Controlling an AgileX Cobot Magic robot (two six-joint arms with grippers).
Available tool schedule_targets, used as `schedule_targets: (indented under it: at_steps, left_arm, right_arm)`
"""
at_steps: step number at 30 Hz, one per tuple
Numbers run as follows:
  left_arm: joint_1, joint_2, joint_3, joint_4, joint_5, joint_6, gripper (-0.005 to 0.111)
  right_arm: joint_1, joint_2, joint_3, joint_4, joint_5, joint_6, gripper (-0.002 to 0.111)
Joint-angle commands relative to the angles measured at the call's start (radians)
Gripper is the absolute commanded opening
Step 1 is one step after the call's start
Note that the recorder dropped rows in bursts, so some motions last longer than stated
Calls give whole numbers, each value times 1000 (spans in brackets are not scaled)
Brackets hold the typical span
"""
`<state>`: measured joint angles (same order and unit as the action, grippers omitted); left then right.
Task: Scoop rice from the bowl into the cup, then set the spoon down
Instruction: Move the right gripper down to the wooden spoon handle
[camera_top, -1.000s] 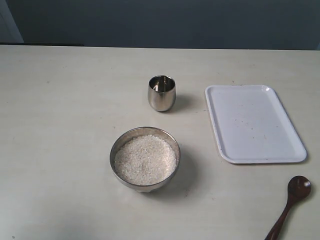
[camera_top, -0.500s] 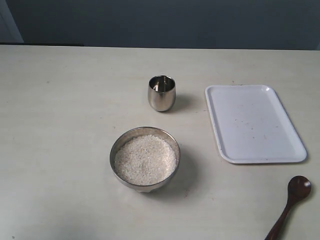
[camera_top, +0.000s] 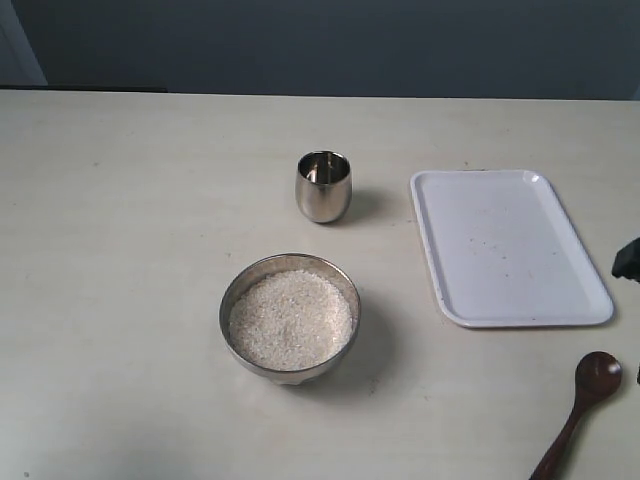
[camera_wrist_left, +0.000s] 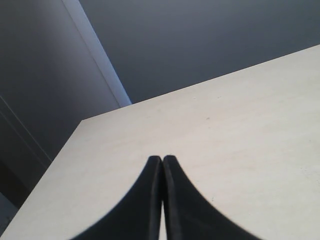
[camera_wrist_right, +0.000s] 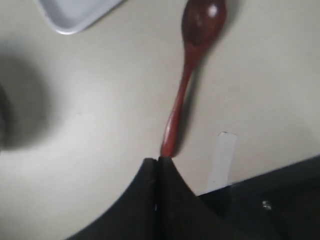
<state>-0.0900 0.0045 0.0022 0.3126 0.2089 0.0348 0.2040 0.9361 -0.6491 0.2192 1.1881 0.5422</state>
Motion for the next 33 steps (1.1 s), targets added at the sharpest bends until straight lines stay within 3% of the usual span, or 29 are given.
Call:
schedule_targets:
  at_steps: [1, 13, 15, 23, 31, 33]
  left_arm:
    - [-2, -5, -2, 0, -6, -6, 0]
    - [-2, -5, -2, 0, -6, -6, 0]
    - [-2, -5, -2, 0, -6, -6, 0]
    - [-2, -5, -2, 0, -3, -6, 0]
    - [-2, -5, -2, 0, -3, -6, 0]
    - [-2, -5, -2, 0, -3, -6, 0]
  right_arm:
    - [7, 49, 70, -68, 5, 65, -1]
    - [7, 164, 95, 274, -151, -295, 0]
    - [7, 164, 95, 315, -179, -330, 6]
    - [7, 164, 95, 415, -246, -322, 54]
    - [7, 164, 95, 437, -366, -291, 56]
    - [7, 174, 95, 400, -345, -183, 55]
